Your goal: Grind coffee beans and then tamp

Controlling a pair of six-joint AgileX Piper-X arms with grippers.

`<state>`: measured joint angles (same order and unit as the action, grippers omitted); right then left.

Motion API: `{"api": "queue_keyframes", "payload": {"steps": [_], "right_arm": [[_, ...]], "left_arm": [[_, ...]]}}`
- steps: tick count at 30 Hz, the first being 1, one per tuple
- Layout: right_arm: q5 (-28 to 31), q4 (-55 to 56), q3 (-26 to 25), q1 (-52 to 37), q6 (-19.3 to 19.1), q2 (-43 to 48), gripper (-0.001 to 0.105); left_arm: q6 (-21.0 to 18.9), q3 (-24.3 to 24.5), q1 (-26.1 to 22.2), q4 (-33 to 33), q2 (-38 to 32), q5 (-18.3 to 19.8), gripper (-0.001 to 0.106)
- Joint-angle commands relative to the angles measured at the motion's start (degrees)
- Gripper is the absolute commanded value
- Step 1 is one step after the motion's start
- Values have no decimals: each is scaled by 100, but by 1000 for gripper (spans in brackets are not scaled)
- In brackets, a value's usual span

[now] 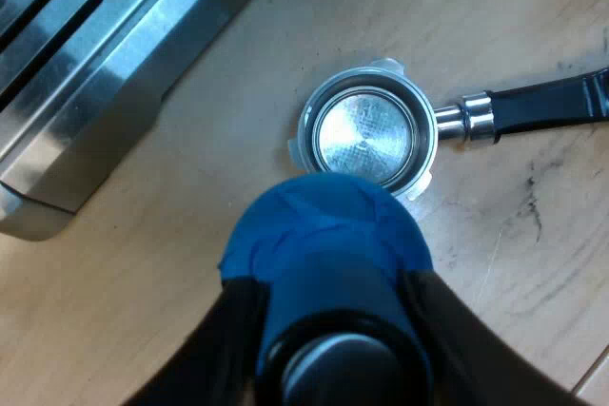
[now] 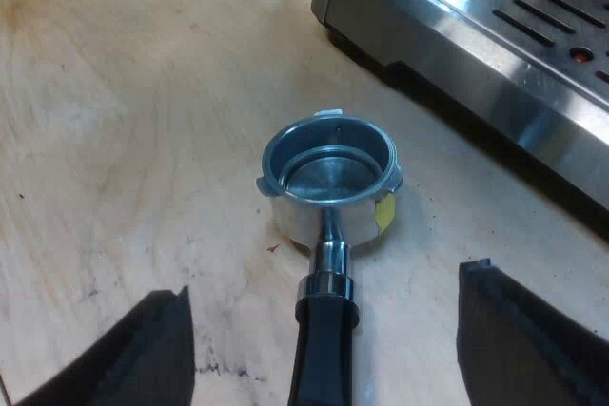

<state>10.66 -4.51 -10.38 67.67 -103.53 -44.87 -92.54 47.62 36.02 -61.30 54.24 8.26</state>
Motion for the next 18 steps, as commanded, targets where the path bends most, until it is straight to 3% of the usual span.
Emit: {"api": "queue_keyframes", "payload": {"steps": [1,6,13,18], "right_arm": [[-64,-83,-15,0,-44,46,61],[-64,-83,-15,0,-44,46,61],[-64,-83,-15,0,-44,46,61],[-64,-83,-15,0,-44,46,61]], "left_arm": [[30,56,29,94,119,13,0],[66,81,29,183,271,64,0],[155,228,504,234,542,-124,0],[152,292,578,236,860,-54,0]]}}
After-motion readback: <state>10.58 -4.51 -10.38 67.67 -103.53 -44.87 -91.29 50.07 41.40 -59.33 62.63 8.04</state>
